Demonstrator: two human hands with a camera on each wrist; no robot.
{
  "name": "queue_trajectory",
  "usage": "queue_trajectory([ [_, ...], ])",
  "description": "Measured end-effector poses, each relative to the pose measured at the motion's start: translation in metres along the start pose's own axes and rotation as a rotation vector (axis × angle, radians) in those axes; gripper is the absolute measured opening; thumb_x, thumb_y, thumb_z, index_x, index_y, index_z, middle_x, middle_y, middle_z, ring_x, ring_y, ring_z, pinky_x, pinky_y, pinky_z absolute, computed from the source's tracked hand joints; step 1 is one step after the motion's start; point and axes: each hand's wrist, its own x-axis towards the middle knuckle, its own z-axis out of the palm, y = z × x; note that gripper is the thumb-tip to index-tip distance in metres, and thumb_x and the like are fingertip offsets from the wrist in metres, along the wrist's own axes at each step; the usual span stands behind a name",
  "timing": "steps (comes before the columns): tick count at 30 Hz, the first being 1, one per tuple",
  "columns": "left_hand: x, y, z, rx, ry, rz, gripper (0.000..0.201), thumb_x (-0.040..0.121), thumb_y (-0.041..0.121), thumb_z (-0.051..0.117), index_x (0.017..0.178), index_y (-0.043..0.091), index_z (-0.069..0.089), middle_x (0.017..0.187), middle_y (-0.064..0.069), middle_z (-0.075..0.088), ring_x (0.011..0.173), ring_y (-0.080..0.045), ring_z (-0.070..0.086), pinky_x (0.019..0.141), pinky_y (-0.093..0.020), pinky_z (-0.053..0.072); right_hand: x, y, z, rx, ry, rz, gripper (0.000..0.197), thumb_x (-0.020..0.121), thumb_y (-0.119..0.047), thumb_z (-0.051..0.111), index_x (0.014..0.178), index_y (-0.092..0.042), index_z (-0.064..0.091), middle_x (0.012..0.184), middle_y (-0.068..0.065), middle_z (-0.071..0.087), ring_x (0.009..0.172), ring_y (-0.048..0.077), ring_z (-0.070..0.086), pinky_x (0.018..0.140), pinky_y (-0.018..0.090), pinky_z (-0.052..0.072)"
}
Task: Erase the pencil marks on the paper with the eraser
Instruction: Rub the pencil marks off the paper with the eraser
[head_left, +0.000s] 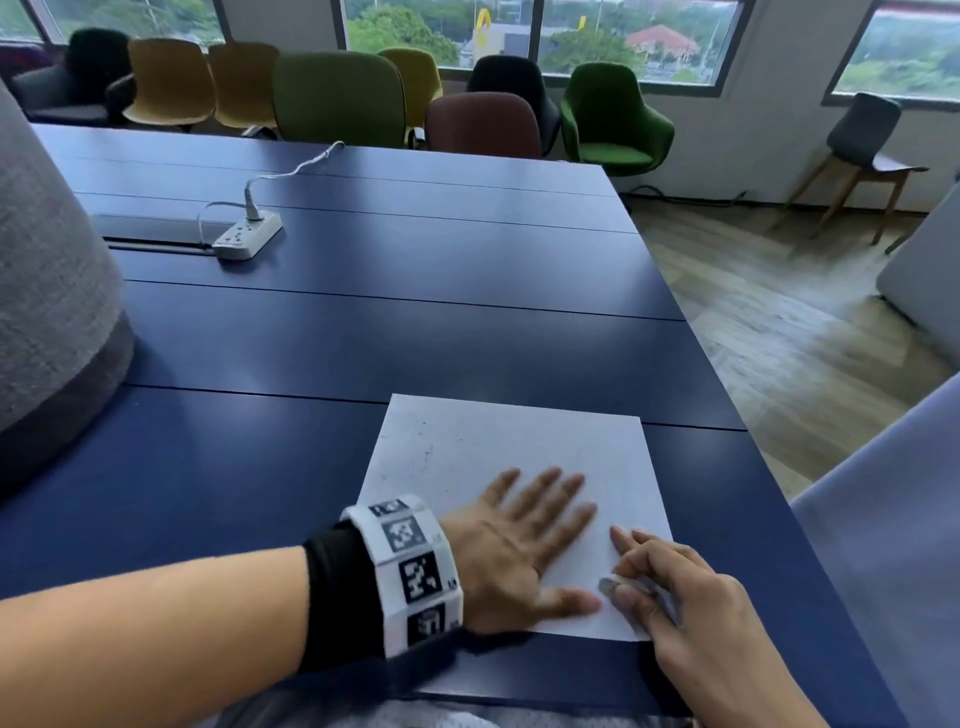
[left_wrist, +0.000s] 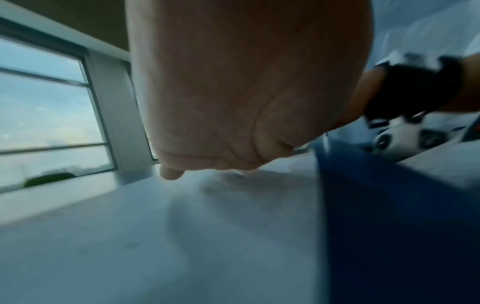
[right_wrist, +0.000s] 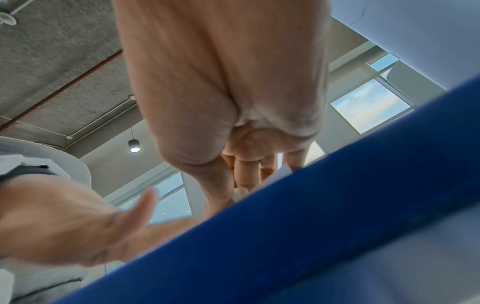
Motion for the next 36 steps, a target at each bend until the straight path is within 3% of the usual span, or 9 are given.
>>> queue_trajectory([
  [2,-0.002,0.006,0.008,-0.004,-0.014,0.045,0.08,0.095,0.069,0.014,0.149,0.025,-0.026,0.151,0.003,-0.04,0.137,-0.01,-0.04,0.115,-0.039,-0.022,0.0,-0.001,-0.001,-0.005,-0.003,0.002,0.02,0.079,-0.032,0.076,0.087,-0.044,0.063,0.113,-0.038,0.059,0.117,-0.02,0.047,0.093,0.025,0.045],
  [8,-0.015,-0.048,0.001,0.006,0.002,-0.321,0.09,0.092,0.072,0.01,0.148,0.012,-0.027,0.15,-0.003,-0.04,0.141,-0.016,-0.034,0.119,-0.044,-0.014,0.0,-0.003,-0.004,-0.046,-0.041,0.004,0.015,0.082,-0.035,0.073,0.086,-0.041,0.06,0.116,-0.037,0.058,0.118,-0.022,0.044,0.098,0.026,0.046],
  [13,-0.03,-0.01,0.017,-0.008,-0.034,0.021,0.087,0.082,0.079,0.002,0.147,0.029,-0.029,0.147,0.005,-0.044,0.138,-0.012,-0.04,0.115,-0.041,-0.023,0.002,-0.007,-0.005,-0.095,-0.039,0.0,0.014,0.083,-0.036,0.073,0.086,-0.039,0.059,0.12,-0.035,0.058,0.123,-0.017,0.044,0.099,0.031,0.047],
  [16,-0.023,-0.025,0.0,-0.041,-0.011,-0.135,0.09,0.088,0.073,0.009,0.155,0.018,-0.014,0.155,-0.002,-0.033,0.148,-0.019,-0.022,0.121,-0.046,-0.003,0.001,-0.011,-0.006,-0.15,-0.042,0.001,0.011,0.084,-0.038,0.071,0.084,-0.035,0.06,0.123,-0.032,0.058,0.122,-0.01,0.049,0.098,0.032,0.048],
  [20,-0.001,-0.045,-0.045,-0.132,0.222,-0.183,0.07,0.092,0.062,0.047,0.143,0.014,0.039,0.159,-0.011,0.018,0.14,-0.028,0.025,0.108,-0.045,0.037,0.002,-0.024,-0.012,-0.292,-0.07,-0.04,0.014,0.087,-0.045,0.065,0.079,-0.038,0.056,0.126,-0.03,0.055,0.115,-0.002,0.057,0.092,0.029,0.049],
  [24,0.023,-0.045,-0.063,-0.172,0.14,-0.215,0.098,0.074,0.064,0.072,0.153,0.032,0.024,0.156,-0.011,0.019,0.139,-0.034,0.027,0.108,-0.043,0.037,0.005,-0.037,-0.019,-0.399,-0.133,-0.067,0.015,0.089,-0.048,0.06,0.086,-0.033,0.059,0.124,-0.025,0.058,0.113,0.004,0.059,0.091,0.025,0.049],
  [28,0.039,-0.042,-0.061,-0.024,0.072,-0.258,0.112,0.064,0.071,0.075,0.154,0.039,0.015,0.159,-0.014,0.011,0.138,-0.04,0.027,0.104,-0.042,0.036,0.024,-0.051,-0.035,-0.531,-0.196,-0.09,0.019,0.09,-0.05,0.058,0.088,-0.031,0.06,0.101,-0.016,0.061,0.096,0.007,0.06,0.081,0.023,0.048],
  [33,0.04,-0.049,-0.053,-0.137,0.01,-0.322,0.119,0.061,0.074,0.075,0.151,0.052,0.0,0.164,-0.008,-0.011,0.145,-0.05,0.0,0.113,-0.054,0.028,0.095,-0.06,-0.052,-0.37,-0.166,-0.121,0.019,0.085,-0.033,0.072,0.077,-0.019,0.065,0.067,-0.009,0.062,0.059,0.003,0.056,0.057,0.016,0.045],
  [36,0.041,-0.051,-0.052,-0.185,-0.02,-0.34,0.121,0.061,0.075,0.074,0.15,0.054,-0.005,0.163,-0.003,-0.019,0.144,-0.051,-0.01,0.111,-0.06,0.028,0.135,-0.055,-0.041,-0.354,-0.196,-0.143,0.013,0.083,-0.03,0.074,0.084,-0.019,0.066,0.066,-0.012,0.061,0.06,0.001,0.057,0.059,0.015,0.043],
])
